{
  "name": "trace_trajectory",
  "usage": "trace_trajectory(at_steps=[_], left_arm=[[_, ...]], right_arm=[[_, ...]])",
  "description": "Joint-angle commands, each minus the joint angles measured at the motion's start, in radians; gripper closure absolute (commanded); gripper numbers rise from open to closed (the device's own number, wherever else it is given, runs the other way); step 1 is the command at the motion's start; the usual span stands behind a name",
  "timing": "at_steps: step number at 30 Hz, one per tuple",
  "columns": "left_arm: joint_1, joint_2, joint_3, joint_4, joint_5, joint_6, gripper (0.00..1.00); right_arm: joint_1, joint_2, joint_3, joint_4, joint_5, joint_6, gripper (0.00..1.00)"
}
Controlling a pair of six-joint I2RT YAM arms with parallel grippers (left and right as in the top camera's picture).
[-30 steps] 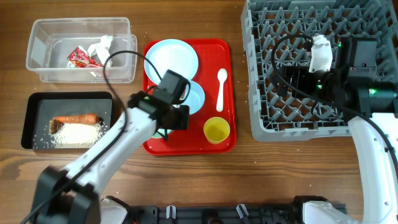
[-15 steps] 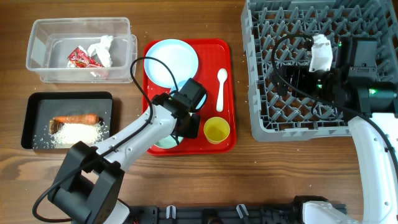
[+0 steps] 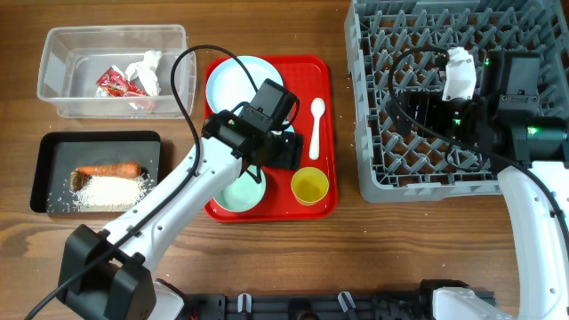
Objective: Sort waste into correct bins and load items into the dishwasher rack
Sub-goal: 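Grasp the yellow cup with the left gripper and lift it, then hand the yellow cup from the left gripper to the right gripper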
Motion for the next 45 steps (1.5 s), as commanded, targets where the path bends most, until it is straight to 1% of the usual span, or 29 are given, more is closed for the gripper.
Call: trace_trajectory(at_steps=[1, 2, 5, 9, 12, 16, 17, 18, 22, 26, 28, 29, 30, 33, 37, 41, 43, 45], left_arm=[[0.004, -0.011, 0.008, -0.015, 0.161, 0.104, 0.25], [0.002, -0.011, 0.008, -0.022, 0.183, 0.107, 0.26], [-0.025, 0.001, 0.008, -0.029, 0.188, 0.151, 0.28], [-0.051, 0.061, 0.008, -0.032, 0.137, 0.153, 0.31], [-0.052, 0.11, 0.008, -0.029, 0.14, 0.152, 0.32], [-0.064, 0.161, 0.008, -0.029, 0.153, 0.153, 0.38], [-0.065, 0.165, 0.008, -0.026, 0.153, 0.153, 0.42], [-0.066, 0.175, 0.008, -0.021, 0.153, 0.152, 0.48], [-0.066, 0.217, 0.008, -0.014, 0.146, 0.153, 0.63], [-0.066, 0.242, 0.008, -0.013, 0.146, 0.149, 0.95], [-0.059, 0.234, 0.008, -0.006, 0.146, 0.145, 0.96], [-0.049, 0.225, 0.012, -0.006, 0.147, 0.122, 0.96], [-0.035, 0.214, 0.021, -0.015, 0.172, 0.118, 0.96], [0.033, 0.17, 0.069, -0.045, 0.311, 0.119, 0.96], [0.202, 0.081, 0.122, -0.017, 0.606, 0.122, 0.96], [0.365, 0.049, 0.122, 0.101, 1.013, 0.127, 0.96], [0.41, 0.051, 0.122, 0.169, 1.152, 0.126, 0.96], [0.434, 0.051, 0.122, 0.232, 1.267, 0.126, 0.96]], right_arm=[[-0.003, 0.011, 0.011, 0.007, 0.01, 0.006, 0.0], [-0.003, 0.011, 0.011, 0.008, 0.01, 0.006, 0.0], [-0.003, 0.011, 0.011, 0.014, 0.01, 0.007, 0.0], [-0.003, 0.011, 0.011, 0.015, 0.01, 0.006, 0.0], [-0.003, 0.011, 0.011, 0.015, 0.01, 0.003, 0.0], [-0.003, 0.011, 0.01, 0.015, 0.01, 0.004, 0.0], [-0.003, 0.011, 0.01, 0.015, 0.01, 0.004, 0.0], [-0.003, 0.011, 0.01, 0.015, 0.01, 0.003, 0.0], [-0.003, 0.011, 0.01, 0.015, 0.01, 0.003, 0.0], [-0.003, 0.011, 0.01, 0.015, 0.011, 0.003, 0.0], [-0.003, 0.011, 0.01, 0.015, 0.01, 0.003, 0.0], [-0.003, 0.011, 0.01, 0.015, 0.01, 0.004, 0.0], [-0.003, 0.011, 0.01, 0.015, 0.01, 0.004, 0.0], [-0.003, 0.011, 0.01, 0.014, 0.009, 0.005, 0.0], [-0.003, 0.011, 0.01, 0.026, -0.069, 0.003, 0.0], [-0.003, 0.018, 0.01, 0.117, -0.327, 0.003, 0.0], [0.004, 0.034, 0.01, 0.188, -0.48, 0.003, 0.0], [0.03, 0.054, 0.01, 0.258, -0.582, 0.005, 0.0]])
